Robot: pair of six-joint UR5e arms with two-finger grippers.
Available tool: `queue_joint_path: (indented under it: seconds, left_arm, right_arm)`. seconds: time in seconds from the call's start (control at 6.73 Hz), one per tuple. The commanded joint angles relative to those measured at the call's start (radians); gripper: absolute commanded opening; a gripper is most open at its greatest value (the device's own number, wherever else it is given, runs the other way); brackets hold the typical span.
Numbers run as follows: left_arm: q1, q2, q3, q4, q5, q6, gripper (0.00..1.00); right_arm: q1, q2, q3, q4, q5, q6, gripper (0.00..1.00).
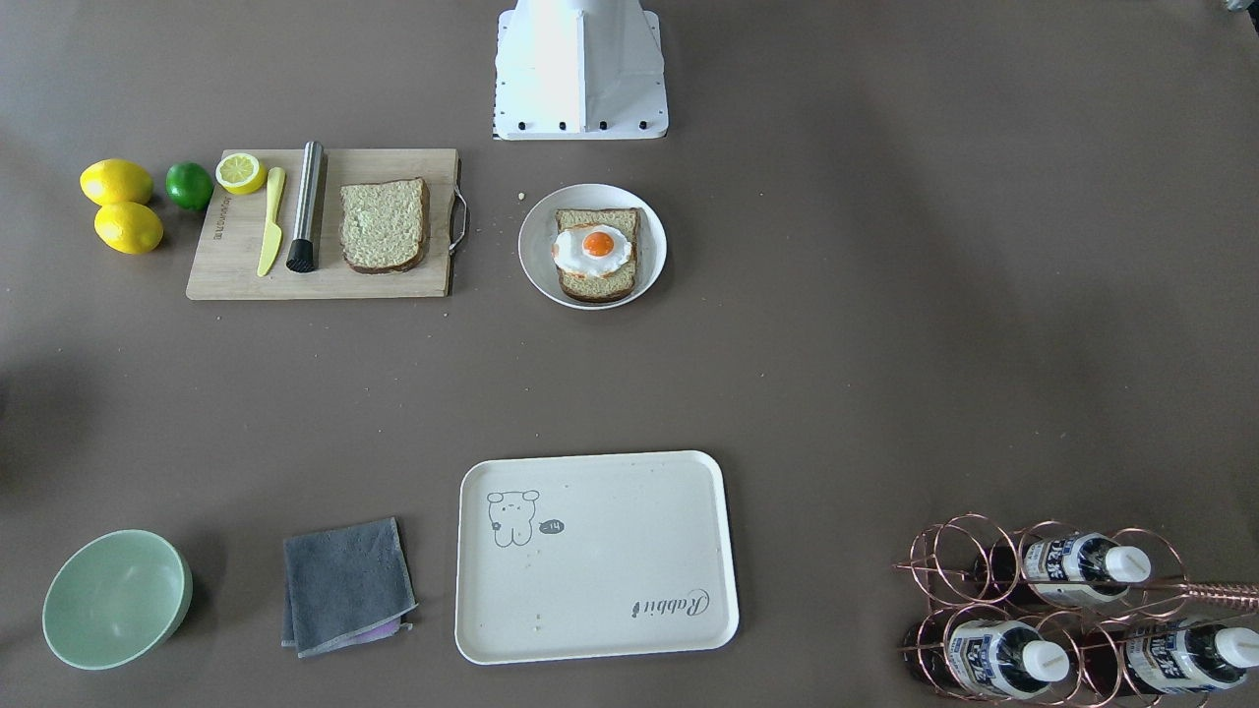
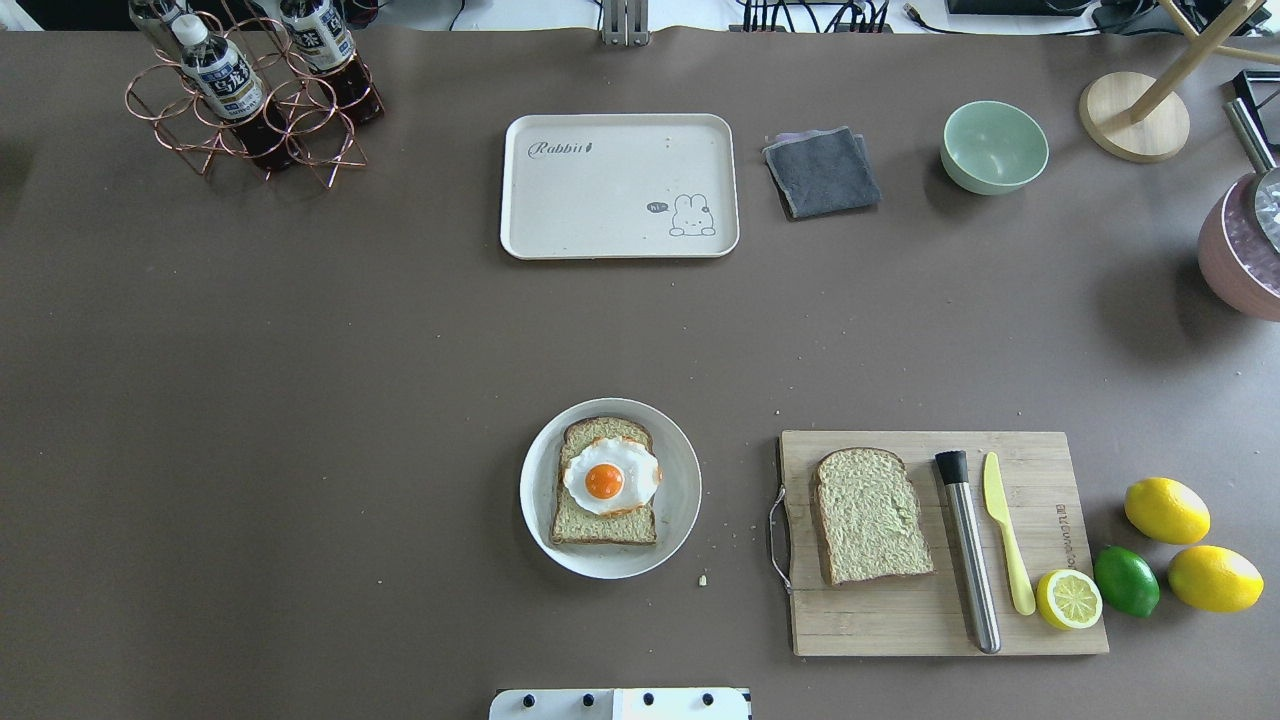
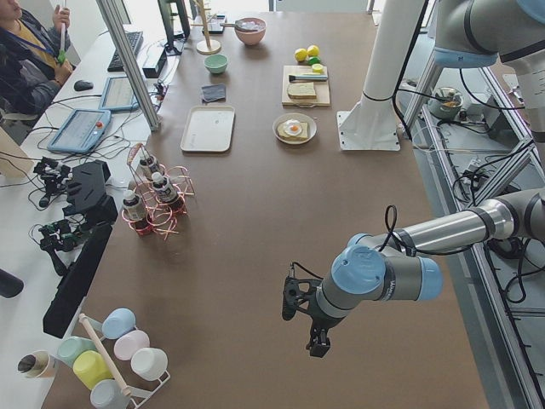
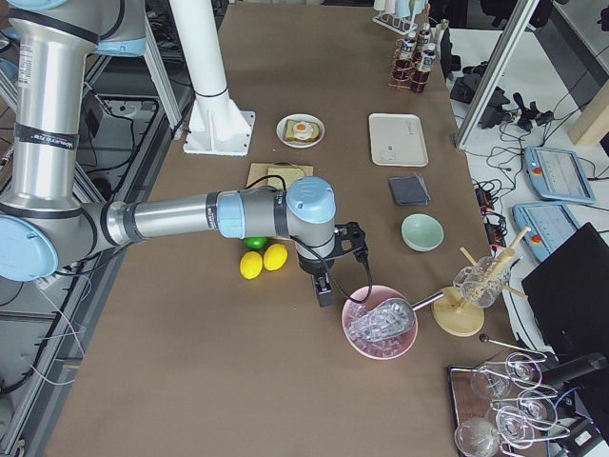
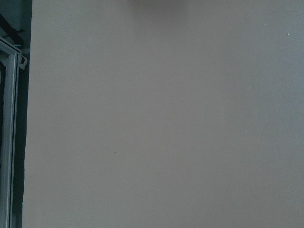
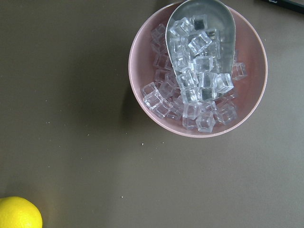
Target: Make sandwich and place on tray
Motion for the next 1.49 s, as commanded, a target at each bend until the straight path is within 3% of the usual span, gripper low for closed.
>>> queue_joint_path:
  seconds: [0.0,0.3,0.74,1.04,1.34]
  left_arm:
    - [0.001,-0.003,-0.001,0.007,0.002,0.004,0.97]
    - [0.013,-0.013,-0.018,0.059,-0.067,-0.001,0.97]
    - [0.093,-0.05,-0.08,0.204,-0.067,-0.008,0.98]
    - [0.098,-0.146,-0.082,0.305,-0.064,-0.049,0.97]
    - [0.133,-0.147,-0.079,0.326,-0.061,-0.04,0.98]
  right_arm:
    - [0.001,-0.001,-0.002,0.0,-0.003,0.005,1.0]
    - [0.001,-0.009,-0.021,0.0,-0.001,0.005,1.0]
    - [0.001,-0.044,-0.047,0.003,0.0,-0.007,1.0]
    - [0.003,-0.055,-0.038,0.003,0.003,-0.005,1.0]
    - [0.01,-0.052,-0.032,0.004,0.002,-0.001,1.0]
